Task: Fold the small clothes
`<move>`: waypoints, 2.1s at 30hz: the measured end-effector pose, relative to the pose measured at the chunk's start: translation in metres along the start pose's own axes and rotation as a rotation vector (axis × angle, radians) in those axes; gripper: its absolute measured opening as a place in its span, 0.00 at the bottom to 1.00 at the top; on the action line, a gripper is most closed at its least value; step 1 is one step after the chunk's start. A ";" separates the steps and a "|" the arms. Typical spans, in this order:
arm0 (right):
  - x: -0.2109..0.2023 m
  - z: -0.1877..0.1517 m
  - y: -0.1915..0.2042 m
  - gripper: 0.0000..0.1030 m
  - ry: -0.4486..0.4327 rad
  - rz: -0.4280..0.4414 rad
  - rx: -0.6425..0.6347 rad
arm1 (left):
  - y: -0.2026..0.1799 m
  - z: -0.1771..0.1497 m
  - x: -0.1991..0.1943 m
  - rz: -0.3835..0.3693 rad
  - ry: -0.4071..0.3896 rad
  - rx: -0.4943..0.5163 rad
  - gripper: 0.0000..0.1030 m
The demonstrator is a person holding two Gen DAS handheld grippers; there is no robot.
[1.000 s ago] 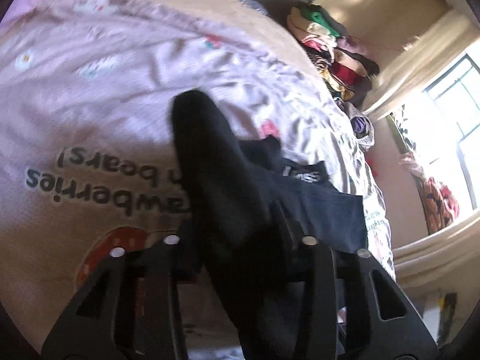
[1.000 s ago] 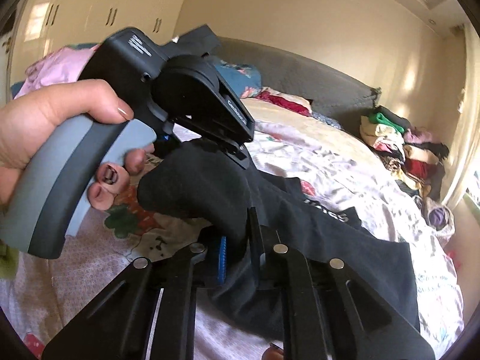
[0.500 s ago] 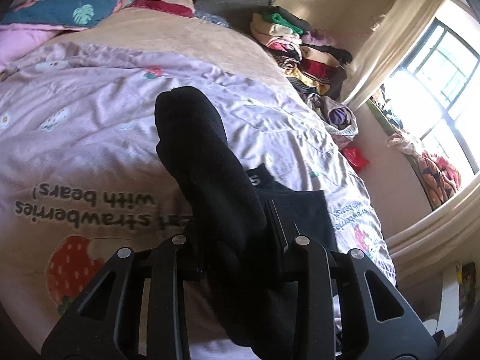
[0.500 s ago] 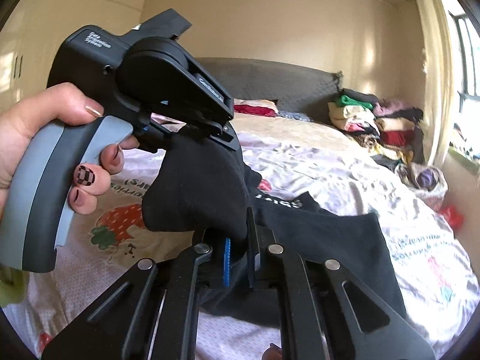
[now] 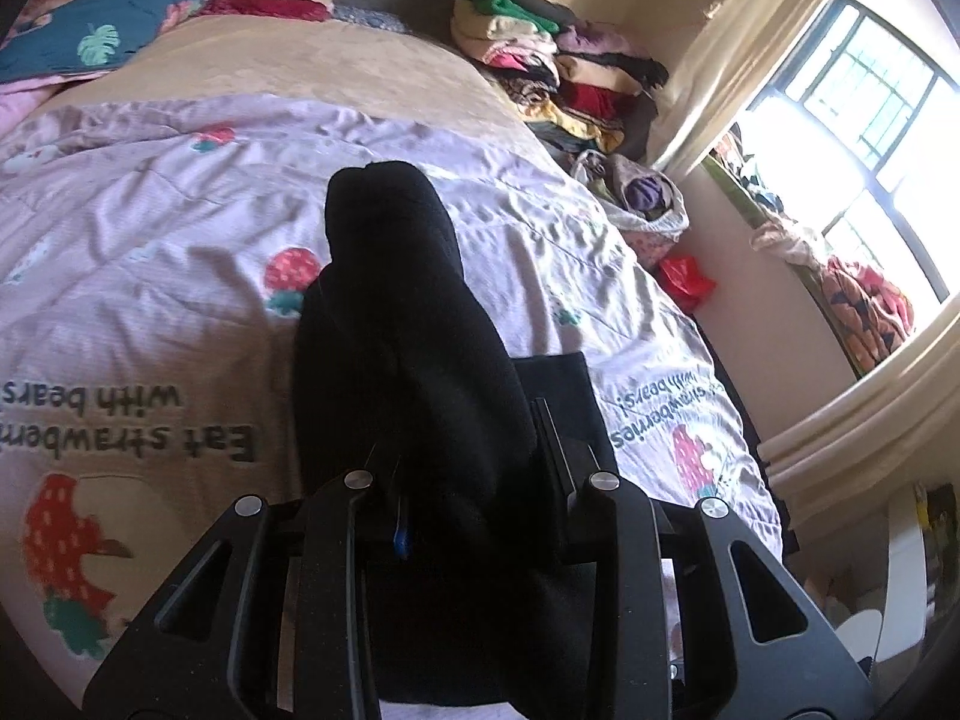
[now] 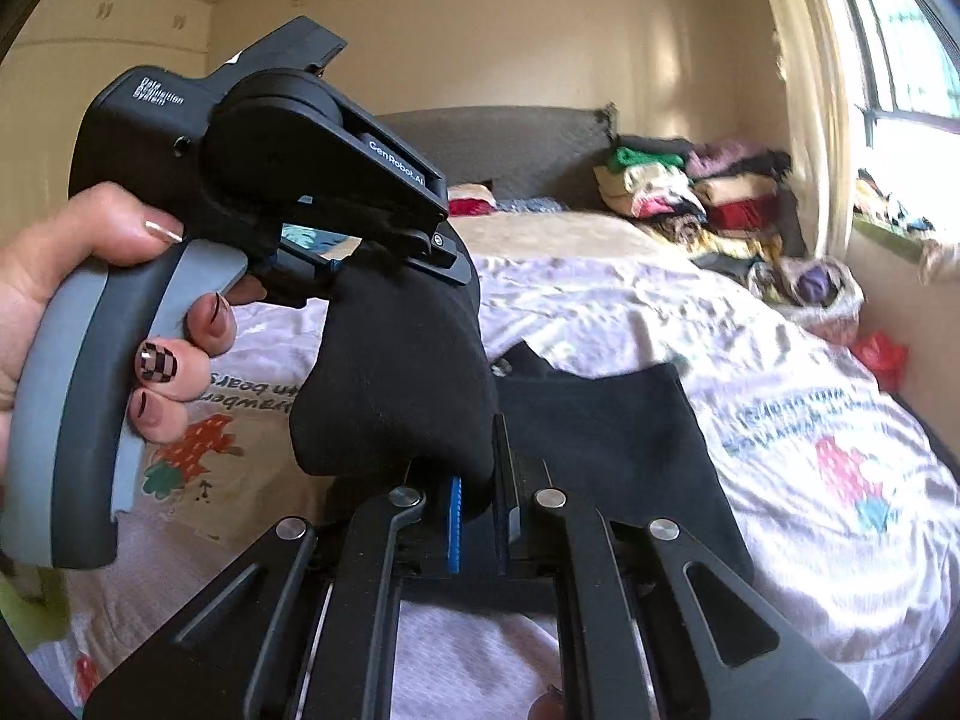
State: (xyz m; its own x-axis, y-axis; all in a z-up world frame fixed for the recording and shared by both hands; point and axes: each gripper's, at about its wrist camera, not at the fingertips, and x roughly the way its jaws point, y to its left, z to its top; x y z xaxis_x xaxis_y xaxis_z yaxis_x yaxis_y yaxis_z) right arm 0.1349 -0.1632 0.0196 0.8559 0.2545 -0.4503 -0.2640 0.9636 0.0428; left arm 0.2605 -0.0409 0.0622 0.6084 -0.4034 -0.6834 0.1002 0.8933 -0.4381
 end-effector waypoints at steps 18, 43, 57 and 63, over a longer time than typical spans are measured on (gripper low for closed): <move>0.027 -0.055 -0.103 0.07 0.220 0.167 0.655 | -0.058 -0.019 0.099 0.034 0.151 0.085 0.40; -0.081 -0.047 -0.071 0.91 0.098 -0.074 0.329 | -0.050 -0.079 -0.017 0.009 -0.011 0.147 0.91; -0.128 -0.071 -0.043 0.96 0.061 -0.162 0.149 | -0.025 -0.158 -0.076 0.122 -0.076 0.201 0.91; -0.128 -0.090 -0.036 0.96 0.098 -0.180 0.089 | -0.006 -0.190 -0.081 0.167 -0.072 0.201 0.91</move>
State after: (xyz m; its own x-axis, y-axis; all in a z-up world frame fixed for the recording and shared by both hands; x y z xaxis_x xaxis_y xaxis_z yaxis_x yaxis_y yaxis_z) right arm -0.0052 -0.2374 -0.0044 0.8373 0.0723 -0.5419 -0.0664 0.9973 0.0304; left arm 0.0608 -0.0517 0.0091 0.6832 -0.2380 -0.6904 0.1433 0.9707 -0.1929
